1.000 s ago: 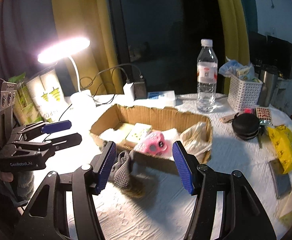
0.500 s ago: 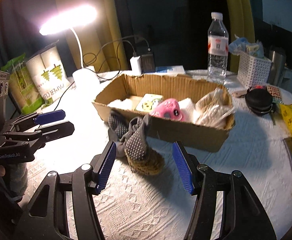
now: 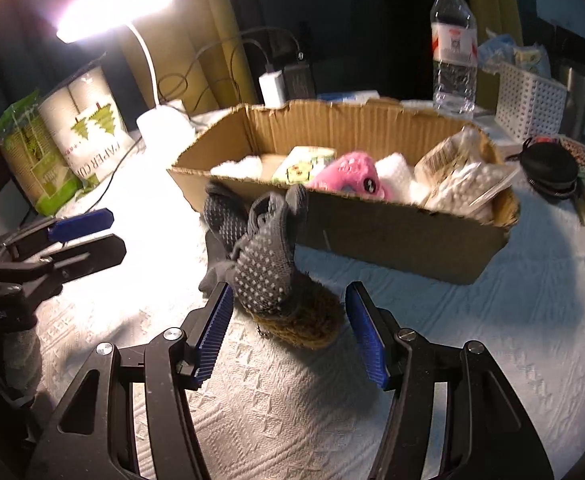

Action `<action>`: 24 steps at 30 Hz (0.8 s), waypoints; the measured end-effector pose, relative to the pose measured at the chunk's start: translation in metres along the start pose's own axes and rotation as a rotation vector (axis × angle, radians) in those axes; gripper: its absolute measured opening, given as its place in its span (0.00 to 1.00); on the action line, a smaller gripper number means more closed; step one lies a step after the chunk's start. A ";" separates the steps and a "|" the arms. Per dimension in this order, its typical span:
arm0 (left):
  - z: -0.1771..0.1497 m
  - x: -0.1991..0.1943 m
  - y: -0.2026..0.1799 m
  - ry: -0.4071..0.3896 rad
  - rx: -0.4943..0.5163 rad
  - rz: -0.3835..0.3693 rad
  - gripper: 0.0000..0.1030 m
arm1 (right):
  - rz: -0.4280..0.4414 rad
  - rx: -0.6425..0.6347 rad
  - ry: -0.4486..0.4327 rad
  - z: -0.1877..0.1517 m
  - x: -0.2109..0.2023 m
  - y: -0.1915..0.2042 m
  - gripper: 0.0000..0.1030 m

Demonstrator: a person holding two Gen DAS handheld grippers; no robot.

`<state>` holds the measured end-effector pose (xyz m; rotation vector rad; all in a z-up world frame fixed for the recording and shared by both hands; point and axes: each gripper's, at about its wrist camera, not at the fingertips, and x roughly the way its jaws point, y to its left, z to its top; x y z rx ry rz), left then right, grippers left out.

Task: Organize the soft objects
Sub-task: 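Grasp the brown fuzzy plush with the right gripper while the left grasps the grey glove, then lift the fuzzy plush and grey glove and carry both over the box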

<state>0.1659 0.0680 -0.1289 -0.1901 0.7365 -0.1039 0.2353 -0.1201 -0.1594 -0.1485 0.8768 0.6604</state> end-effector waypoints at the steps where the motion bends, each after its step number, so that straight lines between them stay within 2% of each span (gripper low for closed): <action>1: 0.000 0.001 -0.001 0.002 0.003 0.001 0.67 | 0.009 0.002 0.006 -0.001 0.001 -0.001 0.47; 2: 0.001 0.002 -0.002 0.005 0.005 0.002 0.67 | 0.017 0.002 0.010 -0.002 0.002 -0.002 0.41; 5: 0.002 0.005 -0.009 0.013 0.016 0.002 0.67 | 0.029 -0.003 0.007 -0.005 -0.003 -0.005 0.38; 16: 0.006 0.037 -0.048 0.063 0.079 -0.022 0.68 | 0.019 0.021 -0.079 -0.020 -0.053 -0.036 0.38; 19: 0.006 0.048 -0.057 0.084 0.090 -0.023 0.78 | 0.005 0.050 -0.101 -0.024 -0.065 -0.051 0.38; 24: 0.006 0.066 -0.069 0.120 0.117 -0.007 0.78 | -0.019 0.093 -0.132 -0.032 -0.079 -0.079 0.38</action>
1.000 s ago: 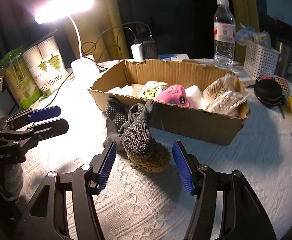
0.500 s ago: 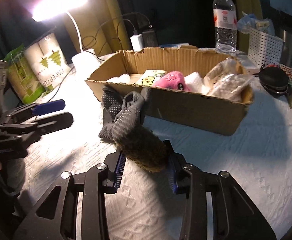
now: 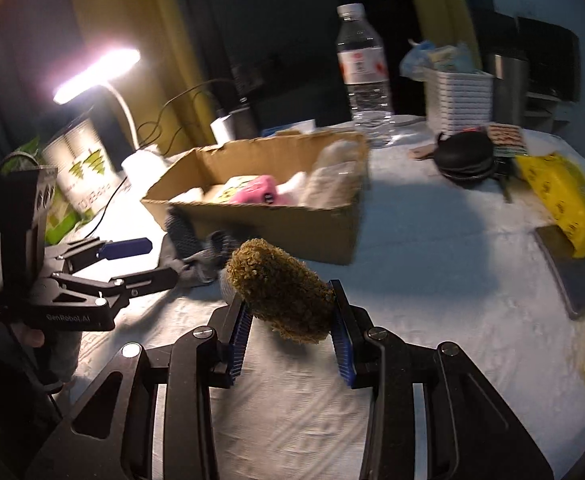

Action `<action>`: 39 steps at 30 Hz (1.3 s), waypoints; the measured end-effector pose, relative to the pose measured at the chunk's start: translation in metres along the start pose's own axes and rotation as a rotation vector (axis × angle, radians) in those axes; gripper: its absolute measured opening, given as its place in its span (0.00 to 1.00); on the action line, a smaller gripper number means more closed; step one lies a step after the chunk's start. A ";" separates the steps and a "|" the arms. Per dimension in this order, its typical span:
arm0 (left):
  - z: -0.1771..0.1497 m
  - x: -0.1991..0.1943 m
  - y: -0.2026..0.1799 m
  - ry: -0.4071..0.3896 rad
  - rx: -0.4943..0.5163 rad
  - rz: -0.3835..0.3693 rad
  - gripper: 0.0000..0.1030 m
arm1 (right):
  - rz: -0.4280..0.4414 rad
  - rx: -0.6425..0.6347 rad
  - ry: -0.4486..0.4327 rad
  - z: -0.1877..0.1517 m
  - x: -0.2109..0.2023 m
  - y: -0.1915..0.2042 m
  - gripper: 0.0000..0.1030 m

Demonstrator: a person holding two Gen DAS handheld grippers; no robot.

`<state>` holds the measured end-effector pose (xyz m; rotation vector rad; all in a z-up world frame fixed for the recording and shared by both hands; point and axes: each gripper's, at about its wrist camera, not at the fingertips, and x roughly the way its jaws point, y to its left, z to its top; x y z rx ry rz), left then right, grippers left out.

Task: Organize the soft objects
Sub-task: 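Lift the fuzzy plush and grey glove and carry both over the box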

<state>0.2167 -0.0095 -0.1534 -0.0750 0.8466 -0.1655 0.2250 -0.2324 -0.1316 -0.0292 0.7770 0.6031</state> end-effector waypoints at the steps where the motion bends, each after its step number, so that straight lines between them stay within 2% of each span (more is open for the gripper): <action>1: 0.001 0.005 -0.001 0.009 0.003 0.012 0.78 | -0.004 0.006 -0.002 0.000 -0.001 -0.004 0.38; 9: 0.006 0.040 -0.003 0.096 0.000 0.070 0.78 | -0.002 0.037 -0.016 -0.001 0.000 -0.028 0.38; 13: 0.006 0.046 -0.009 0.094 0.033 0.105 0.77 | 0.000 0.043 -0.020 0.000 0.000 -0.032 0.38; 16: 0.005 0.044 -0.012 0.075 0.054 0.101 0.55 | -0.003 0.046 -0.023 0.000 -0.002 -0.034 0.38; 20: 0.004 0.037 -0.012 0.060 0.059 0.071 0.43 | -0.008 0.043 -0.028 0.000 -0.006 -0.032 0.38; 22: 0.004 0.029 -0.011 0.049 0.056 0.055 0.41 | -0.007 0.037 -0.032 0.001 -0.008 -0.028 0.38; 32: 0.002 -0.016 -0.004 -0.031 0.033 0.021 0.41 | 0.008 -0.022 -0.062 0.009 -0.022 0.003 0.38; 39: 0.001 -0.047 0.009 -0.097 0.002 0.023 0.41 | 0.014 -0.058 -0.077 0.017 -0.028 0.023 0.38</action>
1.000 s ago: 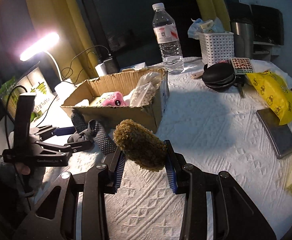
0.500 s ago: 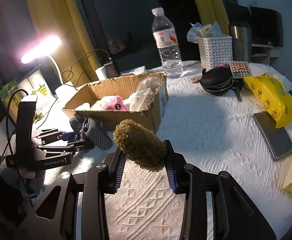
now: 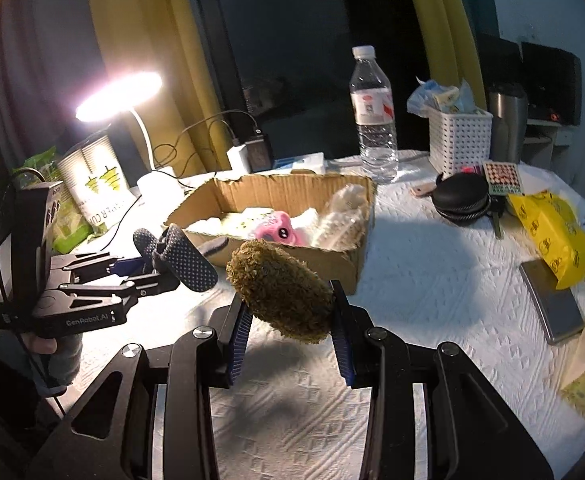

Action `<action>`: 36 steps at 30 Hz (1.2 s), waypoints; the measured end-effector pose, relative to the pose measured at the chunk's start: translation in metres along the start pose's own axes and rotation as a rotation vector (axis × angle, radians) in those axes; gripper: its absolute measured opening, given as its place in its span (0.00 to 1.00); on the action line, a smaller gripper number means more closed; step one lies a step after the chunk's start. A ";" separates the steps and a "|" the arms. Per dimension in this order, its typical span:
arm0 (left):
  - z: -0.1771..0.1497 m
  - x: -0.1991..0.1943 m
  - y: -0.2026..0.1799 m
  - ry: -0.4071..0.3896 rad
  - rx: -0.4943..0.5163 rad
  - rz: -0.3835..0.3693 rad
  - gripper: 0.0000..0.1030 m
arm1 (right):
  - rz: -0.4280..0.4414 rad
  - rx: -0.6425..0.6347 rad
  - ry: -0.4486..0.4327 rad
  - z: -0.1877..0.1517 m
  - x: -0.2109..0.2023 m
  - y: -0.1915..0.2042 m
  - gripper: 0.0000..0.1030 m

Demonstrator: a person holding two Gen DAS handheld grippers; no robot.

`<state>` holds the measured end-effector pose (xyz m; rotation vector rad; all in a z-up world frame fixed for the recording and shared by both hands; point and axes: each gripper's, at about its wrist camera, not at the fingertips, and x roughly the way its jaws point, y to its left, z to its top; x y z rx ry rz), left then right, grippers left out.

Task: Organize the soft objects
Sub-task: 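Lift the fuzzy plush and grey glove and carry both over the box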

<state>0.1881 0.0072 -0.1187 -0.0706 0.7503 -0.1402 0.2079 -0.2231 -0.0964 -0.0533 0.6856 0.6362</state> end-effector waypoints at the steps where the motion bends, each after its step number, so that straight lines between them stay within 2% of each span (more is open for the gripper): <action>1: 0.001 -0.003 0.002 -0.009 -0.004 0.003 0.41 | 0.000 -0.004 -0.002 0.001 -0.001 0.002 0.38; 21: 0.029 -0.040 0.056 -0.141 -0.102 0.061 0.41 | 0.020 -0.090 -0.045 0.039 0.001 0.030 0.38; 36: 0.056 -0.026 0.064 -0.173 -0.095 0.055 0.41 | 0.037 -0.088 -0.053 0.063 0.026 0.022 0.38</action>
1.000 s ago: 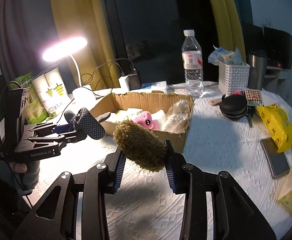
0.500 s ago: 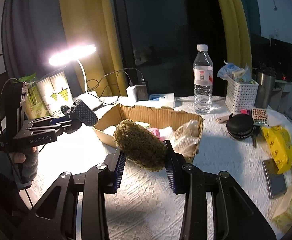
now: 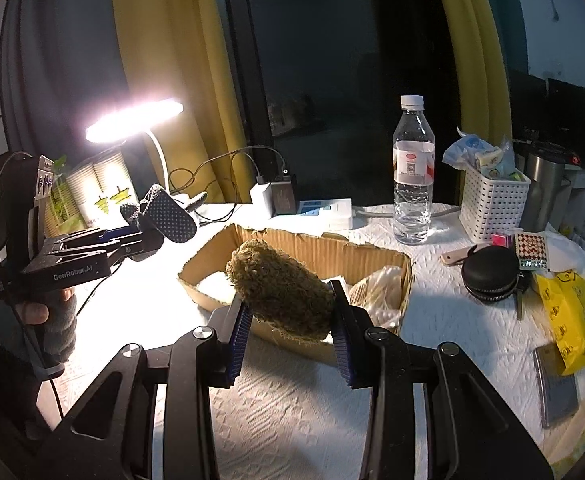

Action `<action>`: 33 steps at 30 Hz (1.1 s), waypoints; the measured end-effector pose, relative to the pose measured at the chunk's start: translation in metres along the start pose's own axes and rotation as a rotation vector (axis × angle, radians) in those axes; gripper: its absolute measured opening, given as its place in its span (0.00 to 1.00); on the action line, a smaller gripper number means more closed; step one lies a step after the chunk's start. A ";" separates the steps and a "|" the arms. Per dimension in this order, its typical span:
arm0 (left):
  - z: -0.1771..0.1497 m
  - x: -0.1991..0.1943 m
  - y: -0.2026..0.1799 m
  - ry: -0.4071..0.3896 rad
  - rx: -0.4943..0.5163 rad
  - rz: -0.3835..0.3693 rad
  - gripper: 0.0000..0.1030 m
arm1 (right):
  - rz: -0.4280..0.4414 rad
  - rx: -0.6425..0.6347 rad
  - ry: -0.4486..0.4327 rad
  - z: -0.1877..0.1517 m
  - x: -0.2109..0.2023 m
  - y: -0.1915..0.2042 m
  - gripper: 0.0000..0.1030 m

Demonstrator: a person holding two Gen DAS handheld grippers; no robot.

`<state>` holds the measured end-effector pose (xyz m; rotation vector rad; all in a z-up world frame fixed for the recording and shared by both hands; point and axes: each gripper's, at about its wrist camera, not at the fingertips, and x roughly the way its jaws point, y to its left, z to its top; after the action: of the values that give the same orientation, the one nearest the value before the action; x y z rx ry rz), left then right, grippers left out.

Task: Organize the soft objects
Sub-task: 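Lift the fuzzy plush and grey glove and carry both over the box, then lower the fuzzy plush and glove into the box and open both grippers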

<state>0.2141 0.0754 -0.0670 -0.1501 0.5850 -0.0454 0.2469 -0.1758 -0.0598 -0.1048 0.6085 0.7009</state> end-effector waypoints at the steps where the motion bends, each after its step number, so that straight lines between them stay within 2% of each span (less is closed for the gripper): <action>1: 0.000 0.002 -0.001 0.001 0.000 -0.001 0.41 | 0.002 0.001 -0.001 0.002 0.003 -0.002 0.38; 16: 0.003 0.051 -0.007 0.067 -0.007 -0.024 0.42 | 0.021 0.027 0.032 0.009 0.046 -0.025 0.38; 19: 0.003 0.060 -0.008 0.091 -0.011 -0.029 0.45 | 0.009 0.037 0.045 0.008 0.053 -0.030 0.39; 20: 0.003 0.062 -0.008 0.097 -0.013 -0.033 0.48 | 0.006 0.037 0.049 0.008 0.055 -0.031 0.39; 22: 0.003 0.064 -0.009 0.099 -0.016 -0.039 0.50 | 0.002 0.034 0.054 0.008 0.058 -0.032 0.40; 24: 0.003 0.065 -0.011 0.098 -0.010 -0.040 0.50 | -0.003 0.028 0.059 0.007 0.060 -0.031 0.47; 33: 0.003 0.051 -0.015 0.078 0.006 -0.024 0.50 | -0.011 0.019 0.062 0.007 0.057 -0.025 0.49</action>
<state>0.2586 0.0568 -0.0900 -0.1500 0.6605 -0.0764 0.3004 -0.1601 -0.0884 -0.1122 0.6730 0.6832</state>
